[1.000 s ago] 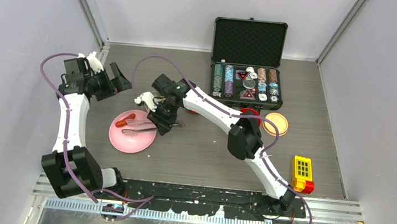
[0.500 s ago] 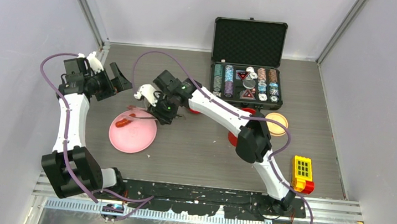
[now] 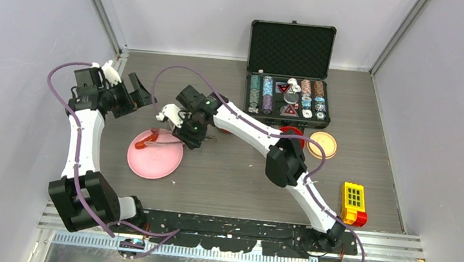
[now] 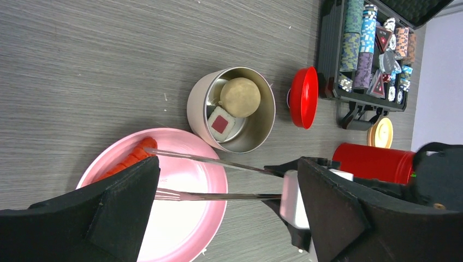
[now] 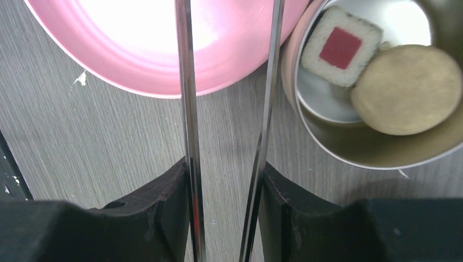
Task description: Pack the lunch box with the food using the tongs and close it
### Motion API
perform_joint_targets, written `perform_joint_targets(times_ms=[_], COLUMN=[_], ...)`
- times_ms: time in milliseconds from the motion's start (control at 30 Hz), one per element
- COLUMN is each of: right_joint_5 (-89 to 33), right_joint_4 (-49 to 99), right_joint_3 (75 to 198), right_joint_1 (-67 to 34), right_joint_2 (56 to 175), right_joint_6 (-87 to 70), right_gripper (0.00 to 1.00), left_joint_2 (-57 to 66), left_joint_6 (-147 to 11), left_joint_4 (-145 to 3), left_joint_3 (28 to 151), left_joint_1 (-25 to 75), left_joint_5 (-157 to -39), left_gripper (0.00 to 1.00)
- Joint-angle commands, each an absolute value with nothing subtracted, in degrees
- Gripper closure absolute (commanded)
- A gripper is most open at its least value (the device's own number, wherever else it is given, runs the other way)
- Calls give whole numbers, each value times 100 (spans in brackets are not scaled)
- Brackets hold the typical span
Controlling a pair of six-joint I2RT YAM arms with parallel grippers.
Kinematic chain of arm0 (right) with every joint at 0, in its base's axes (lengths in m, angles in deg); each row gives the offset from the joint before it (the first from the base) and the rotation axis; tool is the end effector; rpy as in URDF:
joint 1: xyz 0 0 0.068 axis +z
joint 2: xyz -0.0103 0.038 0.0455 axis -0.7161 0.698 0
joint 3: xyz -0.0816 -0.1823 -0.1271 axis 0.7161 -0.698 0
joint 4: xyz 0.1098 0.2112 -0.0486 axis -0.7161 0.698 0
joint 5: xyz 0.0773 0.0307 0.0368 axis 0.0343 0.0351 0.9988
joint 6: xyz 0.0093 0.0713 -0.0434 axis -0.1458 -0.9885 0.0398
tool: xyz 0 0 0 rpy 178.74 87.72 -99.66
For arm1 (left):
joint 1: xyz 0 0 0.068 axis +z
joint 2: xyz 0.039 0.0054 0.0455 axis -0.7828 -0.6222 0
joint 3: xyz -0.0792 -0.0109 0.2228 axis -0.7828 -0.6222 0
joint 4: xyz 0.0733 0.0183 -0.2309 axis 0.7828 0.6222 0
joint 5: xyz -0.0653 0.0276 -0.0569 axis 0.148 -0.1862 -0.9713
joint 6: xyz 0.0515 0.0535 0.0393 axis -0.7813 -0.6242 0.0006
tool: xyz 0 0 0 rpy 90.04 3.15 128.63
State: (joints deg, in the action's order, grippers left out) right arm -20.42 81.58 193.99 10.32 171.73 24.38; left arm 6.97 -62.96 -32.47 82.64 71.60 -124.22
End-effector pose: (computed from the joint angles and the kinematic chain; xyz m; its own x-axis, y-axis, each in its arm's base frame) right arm 0.2542 0.4127 0.1794 -0.0631 -0.8499 -0.5232 -0.9975 0.0701 0.0065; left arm 0.2775 0.0571 0.2655 -0.6551 -0.4880 -0.5768 -0.0920 0.8093 -0.5802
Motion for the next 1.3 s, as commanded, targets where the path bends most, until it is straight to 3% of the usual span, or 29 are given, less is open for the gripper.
perform_joint_targets(times_ms=[0,233,700,1100,1267], right_joint_5=[-1808,-1648,-2462,-2063,-2208], right_joint_4=[8403,8684,8426,9391,9370], right_joint_3=[19754,20015,20035,20252,20195], right_joint_1=[1027,1018,1141,1442,1524], right_joint_2=[17265,17448,17255,17338,17265], right_joint_6=[2551,2525,2705,3189,3189], right_gripper=[52,52,49,56,54], left_joint_2=[730,769,691,721,717], left_joint_6=[-6225,-6207,-6158,-6186,-6138], left_joint_4=[-3400,-3393,-3473,-3430,-3473], left_joint_3=[8324,8298,8247,8247,8218], left_joint_1=[7225,7238,7281,7342,7356], left_joint_5=[-12605,-12621,-12688,-12732,-12774], left_gripper=[0,0,0,0,0])
